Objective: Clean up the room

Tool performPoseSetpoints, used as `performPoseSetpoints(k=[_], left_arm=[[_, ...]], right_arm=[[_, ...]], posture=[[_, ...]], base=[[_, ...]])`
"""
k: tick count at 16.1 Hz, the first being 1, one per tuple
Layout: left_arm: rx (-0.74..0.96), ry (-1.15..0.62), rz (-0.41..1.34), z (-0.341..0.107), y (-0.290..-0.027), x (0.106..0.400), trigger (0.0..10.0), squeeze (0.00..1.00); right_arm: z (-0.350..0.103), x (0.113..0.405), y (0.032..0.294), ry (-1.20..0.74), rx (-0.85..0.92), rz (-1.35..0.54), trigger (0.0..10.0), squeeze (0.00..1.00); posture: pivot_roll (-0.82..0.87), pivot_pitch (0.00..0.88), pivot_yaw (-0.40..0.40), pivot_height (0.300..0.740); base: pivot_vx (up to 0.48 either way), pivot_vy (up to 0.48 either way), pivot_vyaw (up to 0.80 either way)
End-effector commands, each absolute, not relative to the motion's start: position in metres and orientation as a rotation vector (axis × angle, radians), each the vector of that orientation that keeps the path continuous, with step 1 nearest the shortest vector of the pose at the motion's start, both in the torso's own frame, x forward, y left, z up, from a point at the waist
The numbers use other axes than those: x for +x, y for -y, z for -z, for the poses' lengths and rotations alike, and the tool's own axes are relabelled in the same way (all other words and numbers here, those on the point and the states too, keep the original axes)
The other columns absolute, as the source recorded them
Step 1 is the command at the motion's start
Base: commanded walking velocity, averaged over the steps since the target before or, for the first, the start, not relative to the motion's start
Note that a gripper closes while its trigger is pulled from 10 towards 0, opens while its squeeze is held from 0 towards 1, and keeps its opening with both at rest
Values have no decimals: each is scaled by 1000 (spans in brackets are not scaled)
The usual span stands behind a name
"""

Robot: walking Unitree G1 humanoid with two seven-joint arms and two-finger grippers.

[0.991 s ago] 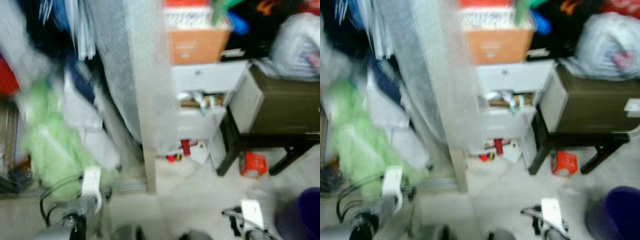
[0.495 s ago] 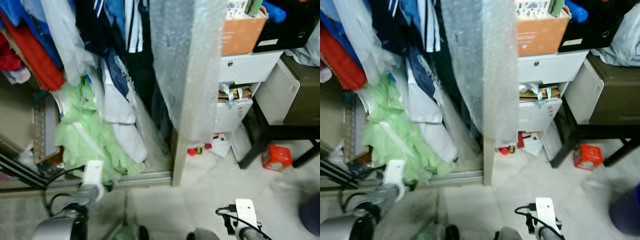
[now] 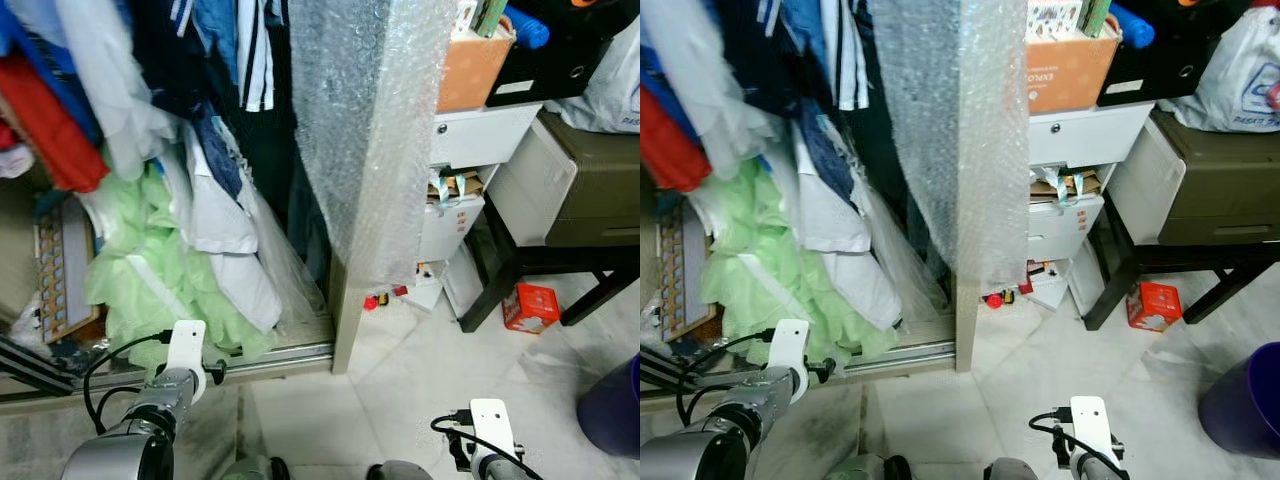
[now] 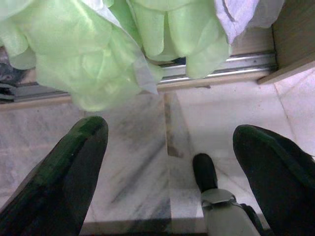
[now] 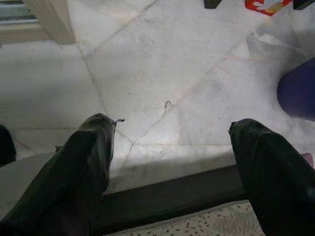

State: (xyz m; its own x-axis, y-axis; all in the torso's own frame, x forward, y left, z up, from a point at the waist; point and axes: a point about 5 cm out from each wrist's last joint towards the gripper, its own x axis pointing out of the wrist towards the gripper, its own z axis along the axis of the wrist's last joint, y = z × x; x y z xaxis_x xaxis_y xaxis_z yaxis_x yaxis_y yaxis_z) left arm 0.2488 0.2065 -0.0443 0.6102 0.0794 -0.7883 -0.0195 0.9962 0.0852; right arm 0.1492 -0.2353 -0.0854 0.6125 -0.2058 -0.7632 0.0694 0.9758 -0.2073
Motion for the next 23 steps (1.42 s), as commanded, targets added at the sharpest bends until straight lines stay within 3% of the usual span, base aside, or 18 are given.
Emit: performPoseSetpoints(k=[1, 7, 12, 23], left_arm=[[72, -920, -62, 46, -211, 245, 10000, 0], [71, -942, -71, 55, -211, 232, 10000, 0], [71, -937, -97, 50, -215, 238, 10000, 0], [93, -950, -104, 55, -223, 227, 10000, 0]], right_arm=[[85, 150, 237, -895, -174, 159, 10000, 0], [84, 151, 237, -895, -182, 154, 10000, 0], [84, 153, 237, -901, -199, 141, 10000, 0], [84, 153, 237, -900, -213, 127, 10000, 0]], posture=[[-104, 59, 37, 740], [-105, 55, 37, 740], [-104, 53, 36, 740], [-105, 43, 36, 740]], base=[[322, 0, 0], [316, 0, 0], [0, 0, 0], [0, 472, 0]])
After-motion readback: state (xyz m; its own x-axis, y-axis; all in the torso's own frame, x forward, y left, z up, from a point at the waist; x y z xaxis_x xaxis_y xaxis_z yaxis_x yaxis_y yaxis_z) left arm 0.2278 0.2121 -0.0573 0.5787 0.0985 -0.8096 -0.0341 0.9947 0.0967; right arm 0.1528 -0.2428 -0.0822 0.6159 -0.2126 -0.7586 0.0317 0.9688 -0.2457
